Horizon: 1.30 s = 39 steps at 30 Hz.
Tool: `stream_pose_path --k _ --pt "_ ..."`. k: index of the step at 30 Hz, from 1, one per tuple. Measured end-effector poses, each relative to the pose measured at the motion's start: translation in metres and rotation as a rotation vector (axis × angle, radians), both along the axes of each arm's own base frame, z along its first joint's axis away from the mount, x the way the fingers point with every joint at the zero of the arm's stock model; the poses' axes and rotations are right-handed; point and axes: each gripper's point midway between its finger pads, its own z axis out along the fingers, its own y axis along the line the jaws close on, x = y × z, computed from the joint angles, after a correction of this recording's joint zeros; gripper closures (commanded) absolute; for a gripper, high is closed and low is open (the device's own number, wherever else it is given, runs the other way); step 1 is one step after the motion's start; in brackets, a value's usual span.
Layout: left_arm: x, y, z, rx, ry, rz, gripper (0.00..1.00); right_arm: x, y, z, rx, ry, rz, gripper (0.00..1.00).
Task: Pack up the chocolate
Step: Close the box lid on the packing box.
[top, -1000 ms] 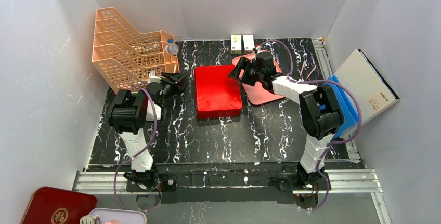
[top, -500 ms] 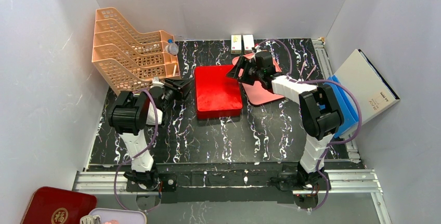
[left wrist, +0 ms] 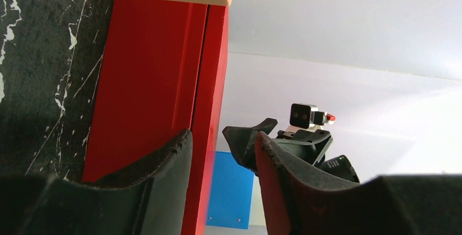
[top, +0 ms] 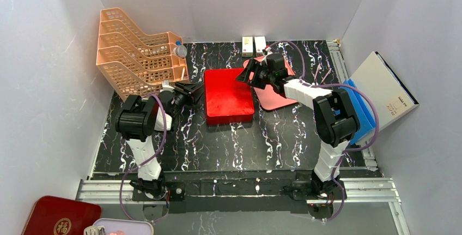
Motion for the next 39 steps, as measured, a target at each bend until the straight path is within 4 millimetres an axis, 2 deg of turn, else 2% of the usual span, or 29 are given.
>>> stream_pose_path --k 10,15,22,25,27,33,37,39 --pt "0.0 0.0 -0.001 0.004 0.0 0.002 0.56 0.002 -0.011 -0.004 -0.069 -0.02 -0.024 0.17" --pt "0.0 0.0 -0.003 0.008 0.001 0.001 0.56 0.007 -0.018 -0.003 -0.101 -0.037 -0.059 0.21" --pt "0.0 0.0 -0.003 0.01 0.002 0.001 0.56 0.015 -0.038 -0.009 -0.164 -0.033 -0.134 0.37" --pt "0.0 0.0 -0.005 0.011 0.006 0.001 0.55 0.016 -0.049 -0.016 -0.195 -0.015 -0.16 0.57" --pt "0.0 -0.001 -0.01 0.012 0.017 0.0 0.55 0.017 -0.053 -0.018 -0.211 -0.011 -0.168 0.64" --pt "0.002 -0.001 -0.01 0.012 0.013 0.001 0.55 0.018 -0.058 -0.025 -0.23 0.001 -0.181 0.65" --pt "0.004 -0.001 -0.009 0.011 0.008 0.001 0.55 0.016 -0.058 -0.039 -0.245 0.032 -0.175 0.66" --pt "0.005 -0.001 -0.009 0.011 0.008 0.001 0.55 0.014 -0.058 -0.049 -0.253 0.054 -0.167 0.74"
